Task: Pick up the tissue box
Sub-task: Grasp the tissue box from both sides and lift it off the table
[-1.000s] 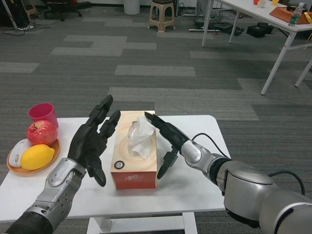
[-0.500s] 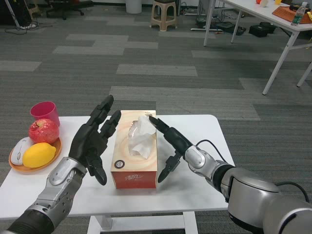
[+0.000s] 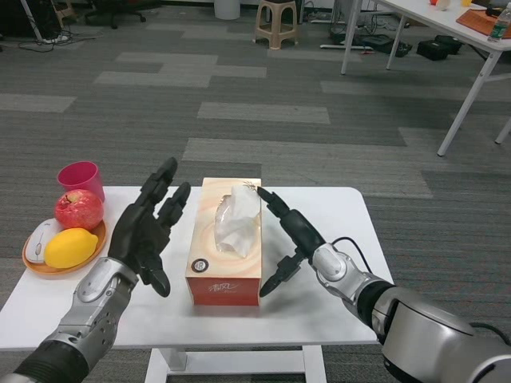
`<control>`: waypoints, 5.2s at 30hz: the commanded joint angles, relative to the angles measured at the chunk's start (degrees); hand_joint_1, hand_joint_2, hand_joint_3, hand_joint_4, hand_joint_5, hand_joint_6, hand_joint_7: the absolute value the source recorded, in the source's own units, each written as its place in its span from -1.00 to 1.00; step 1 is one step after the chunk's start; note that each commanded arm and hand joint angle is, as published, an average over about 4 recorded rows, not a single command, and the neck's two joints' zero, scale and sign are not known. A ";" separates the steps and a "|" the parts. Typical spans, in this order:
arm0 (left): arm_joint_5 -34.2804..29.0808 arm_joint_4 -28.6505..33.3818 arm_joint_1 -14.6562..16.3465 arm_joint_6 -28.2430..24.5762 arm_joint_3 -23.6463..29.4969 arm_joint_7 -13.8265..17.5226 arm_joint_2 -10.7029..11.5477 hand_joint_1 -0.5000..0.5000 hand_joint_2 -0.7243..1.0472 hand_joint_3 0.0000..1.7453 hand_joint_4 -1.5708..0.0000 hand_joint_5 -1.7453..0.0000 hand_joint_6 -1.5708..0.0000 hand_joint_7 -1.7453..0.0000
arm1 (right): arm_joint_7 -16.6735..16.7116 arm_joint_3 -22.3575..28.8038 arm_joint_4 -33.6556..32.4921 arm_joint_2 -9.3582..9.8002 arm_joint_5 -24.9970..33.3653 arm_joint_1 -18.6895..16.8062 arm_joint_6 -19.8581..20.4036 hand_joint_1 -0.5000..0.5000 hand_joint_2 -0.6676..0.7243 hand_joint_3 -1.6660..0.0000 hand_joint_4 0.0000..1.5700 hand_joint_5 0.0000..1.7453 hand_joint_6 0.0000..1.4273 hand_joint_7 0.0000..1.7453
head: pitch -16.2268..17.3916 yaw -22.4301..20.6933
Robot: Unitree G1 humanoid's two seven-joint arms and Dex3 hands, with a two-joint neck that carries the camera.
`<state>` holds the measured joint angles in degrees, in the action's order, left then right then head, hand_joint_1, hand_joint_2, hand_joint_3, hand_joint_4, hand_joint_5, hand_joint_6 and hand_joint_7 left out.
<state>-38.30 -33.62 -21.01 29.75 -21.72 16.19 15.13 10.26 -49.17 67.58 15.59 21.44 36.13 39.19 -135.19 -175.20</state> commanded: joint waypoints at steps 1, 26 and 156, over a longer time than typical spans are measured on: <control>0.18 -1.86 0.78 -0.07 1.79 0.16 0.58 1.00 -0.80 -1.00 1.00 0.88 1.00 1.00 | -0.15 1.22 0.91 0.75 0.09 -0.56 0.62 -0.92 -0.09 0.90 -1.00 -1.00 -1.00 -0.92 | -0.06 -0.06; 9.65 -20.17 -8.17 -2.86 -3.15 0.60 0.07 1.00 -0.80 -1.00 1.00 0.88 1.00 1.00 | -0.06 -4.88 8.44 0.27 0.09 1.09 0.09 -0.92 -0.09 0.90 -1.00 -1.00 -1.00 -0.92 | 0.03 0.87; -0.02 -15.47 -10.36 -2.86 -17.26 -1.82 -3.66 1.00 -0.60 -1.00 1.00 0.76 1.00 1.00 | 3.81 -5.98 7.52 -3.38 0.09 1.49 1.06 -0.83 -0.45 0.81 0.75 0.56 -0.92 -0.68 | -0.56 0.58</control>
<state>-38.99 -51.30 -31.35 26.79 -38.40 13.01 12.44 14.61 -55.51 76.54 13.32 21.70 37.44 39.43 -135.73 -174.61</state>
